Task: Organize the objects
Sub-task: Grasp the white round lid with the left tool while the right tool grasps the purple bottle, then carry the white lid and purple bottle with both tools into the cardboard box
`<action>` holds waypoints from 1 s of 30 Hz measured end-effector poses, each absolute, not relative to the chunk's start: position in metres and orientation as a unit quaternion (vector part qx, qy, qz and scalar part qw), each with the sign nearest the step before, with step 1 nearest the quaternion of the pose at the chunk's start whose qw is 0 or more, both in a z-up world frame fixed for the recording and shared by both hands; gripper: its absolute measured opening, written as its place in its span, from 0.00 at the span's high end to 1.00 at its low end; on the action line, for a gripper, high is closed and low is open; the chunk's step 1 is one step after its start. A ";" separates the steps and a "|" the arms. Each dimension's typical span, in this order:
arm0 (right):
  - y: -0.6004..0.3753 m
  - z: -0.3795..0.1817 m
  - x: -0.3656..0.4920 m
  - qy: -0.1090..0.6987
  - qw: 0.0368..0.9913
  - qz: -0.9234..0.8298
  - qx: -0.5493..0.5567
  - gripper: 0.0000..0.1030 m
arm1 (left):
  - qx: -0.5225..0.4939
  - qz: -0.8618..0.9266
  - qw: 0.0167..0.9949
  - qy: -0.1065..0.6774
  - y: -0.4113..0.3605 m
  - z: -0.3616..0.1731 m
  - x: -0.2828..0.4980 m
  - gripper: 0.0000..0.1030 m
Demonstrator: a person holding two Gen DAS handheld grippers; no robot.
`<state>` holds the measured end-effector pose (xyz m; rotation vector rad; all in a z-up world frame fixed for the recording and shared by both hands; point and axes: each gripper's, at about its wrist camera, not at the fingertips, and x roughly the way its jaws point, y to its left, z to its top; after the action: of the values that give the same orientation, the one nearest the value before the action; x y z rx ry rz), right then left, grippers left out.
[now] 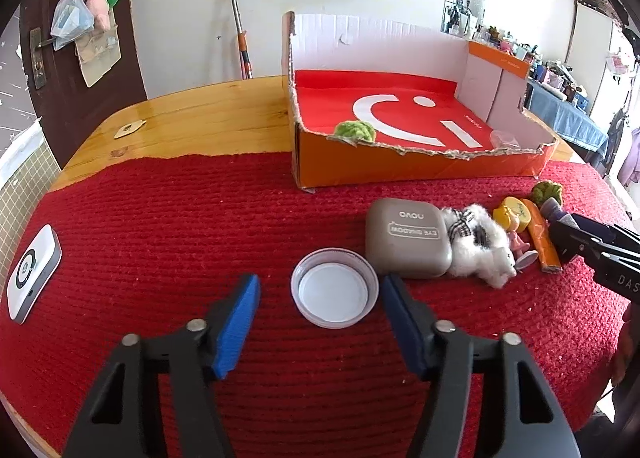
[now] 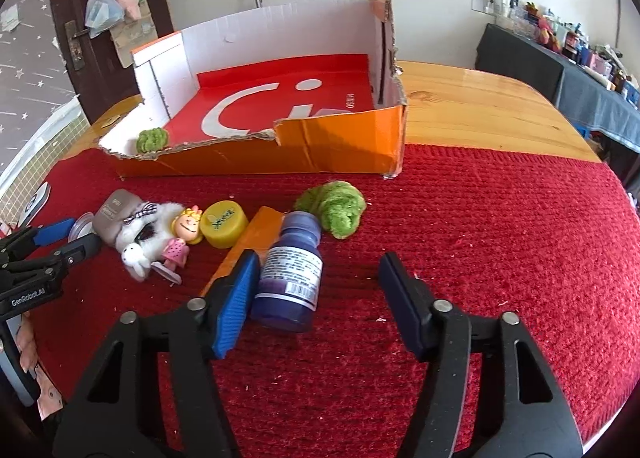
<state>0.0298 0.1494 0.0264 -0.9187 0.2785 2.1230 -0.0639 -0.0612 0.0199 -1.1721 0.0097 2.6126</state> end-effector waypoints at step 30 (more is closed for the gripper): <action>0.134 0.036 0.032 0.097 0.364 0.860 -0.344 0.74 | -0.377 0.913 0.158 -0.006 -0.053 0.041 -0.045 0.59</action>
<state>0.0324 0.1336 0.0359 -0.8858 0.2503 2.2126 -0.0452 -0.0531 0.0406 -1.0776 -0.0158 2.6096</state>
